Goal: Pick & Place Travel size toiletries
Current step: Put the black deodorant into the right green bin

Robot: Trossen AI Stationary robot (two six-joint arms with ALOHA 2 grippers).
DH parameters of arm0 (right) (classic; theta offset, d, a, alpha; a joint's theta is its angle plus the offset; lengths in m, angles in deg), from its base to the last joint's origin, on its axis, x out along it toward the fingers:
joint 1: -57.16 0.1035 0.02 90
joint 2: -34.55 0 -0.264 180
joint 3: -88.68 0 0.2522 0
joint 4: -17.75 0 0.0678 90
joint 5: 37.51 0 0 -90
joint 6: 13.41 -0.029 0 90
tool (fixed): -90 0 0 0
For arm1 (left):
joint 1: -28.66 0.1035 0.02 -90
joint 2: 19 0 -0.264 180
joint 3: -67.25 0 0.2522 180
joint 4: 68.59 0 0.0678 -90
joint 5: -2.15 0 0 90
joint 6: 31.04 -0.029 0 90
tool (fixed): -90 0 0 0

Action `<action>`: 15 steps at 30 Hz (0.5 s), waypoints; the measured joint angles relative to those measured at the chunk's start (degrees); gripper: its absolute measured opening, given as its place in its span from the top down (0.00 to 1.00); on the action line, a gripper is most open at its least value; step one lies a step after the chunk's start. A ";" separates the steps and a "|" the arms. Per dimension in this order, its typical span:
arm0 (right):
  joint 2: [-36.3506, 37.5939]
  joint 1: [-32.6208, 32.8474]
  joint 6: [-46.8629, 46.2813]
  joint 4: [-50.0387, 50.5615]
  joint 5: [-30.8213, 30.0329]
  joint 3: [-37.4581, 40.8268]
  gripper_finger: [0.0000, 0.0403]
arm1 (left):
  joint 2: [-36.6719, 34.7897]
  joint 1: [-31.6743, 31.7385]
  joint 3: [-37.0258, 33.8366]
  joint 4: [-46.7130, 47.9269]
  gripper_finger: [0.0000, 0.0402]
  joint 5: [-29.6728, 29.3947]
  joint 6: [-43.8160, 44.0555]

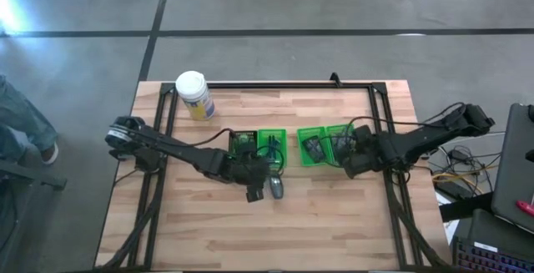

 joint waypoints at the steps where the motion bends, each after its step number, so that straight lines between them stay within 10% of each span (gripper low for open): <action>1: 0.01 0.53 0.96 -0.10 -0.20 -1.03 0.33 | 0.00 0.04 0.00 0.59 0.38 1.85 -0.45; 7: -0.04 1.39 9.43 -0.19 0.66 -8.44 0.23 | -0.02 -0.01 -3.13 -4.10 0.38 10.57 -1.77; 15: -0.07 2.92 23.17 0.06 4.27 -16.52 0.17 | 1.04 -2.65 -8.09 -21.94 0.38 17.17 -54.45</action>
